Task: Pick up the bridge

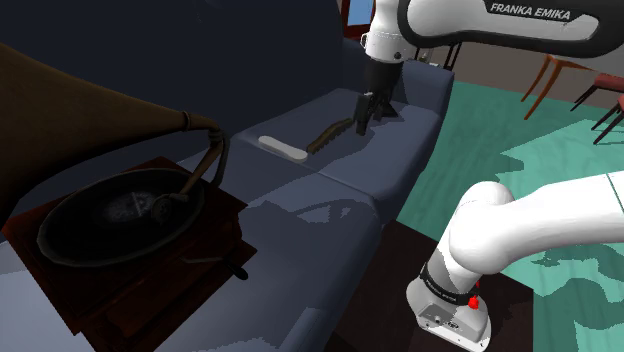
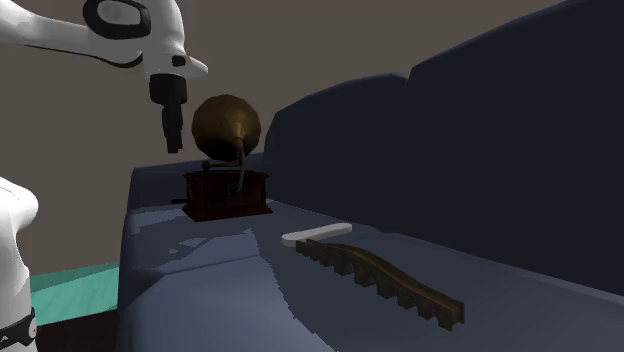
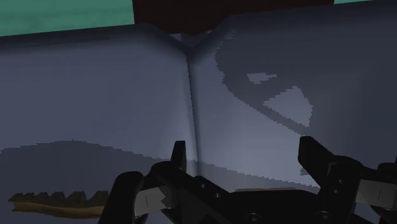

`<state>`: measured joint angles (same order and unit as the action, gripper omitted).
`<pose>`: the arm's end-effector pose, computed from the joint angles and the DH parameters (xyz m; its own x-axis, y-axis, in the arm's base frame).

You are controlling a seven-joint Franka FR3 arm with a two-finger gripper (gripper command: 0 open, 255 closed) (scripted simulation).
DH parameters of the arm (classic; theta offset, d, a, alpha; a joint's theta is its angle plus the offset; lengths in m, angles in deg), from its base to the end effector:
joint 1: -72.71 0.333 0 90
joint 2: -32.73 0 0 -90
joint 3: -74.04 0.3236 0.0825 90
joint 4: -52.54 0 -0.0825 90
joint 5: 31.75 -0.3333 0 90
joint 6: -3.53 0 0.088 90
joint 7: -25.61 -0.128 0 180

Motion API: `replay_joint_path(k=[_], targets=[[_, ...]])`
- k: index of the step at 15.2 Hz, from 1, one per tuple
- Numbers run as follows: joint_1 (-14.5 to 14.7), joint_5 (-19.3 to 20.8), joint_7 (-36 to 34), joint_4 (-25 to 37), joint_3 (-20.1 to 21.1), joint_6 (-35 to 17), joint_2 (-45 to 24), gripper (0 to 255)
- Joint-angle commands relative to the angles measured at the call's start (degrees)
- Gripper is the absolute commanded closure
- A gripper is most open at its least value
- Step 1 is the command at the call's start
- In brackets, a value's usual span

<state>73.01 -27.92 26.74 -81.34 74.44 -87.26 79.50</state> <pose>0.2455 -0.0047 0.5922 0.9976 0.0309 0.0627 0.0263 -0.9970 0.0730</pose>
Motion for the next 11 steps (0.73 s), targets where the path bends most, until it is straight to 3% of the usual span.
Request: replay_joint_path(k=[1,11], targets=[[0.00,0.00,0.00,0.00,0.00,0.00,0.00,0],[-7.39,-0.91,-18.46,8.11,1.41,-12.39,-20.72,0]])
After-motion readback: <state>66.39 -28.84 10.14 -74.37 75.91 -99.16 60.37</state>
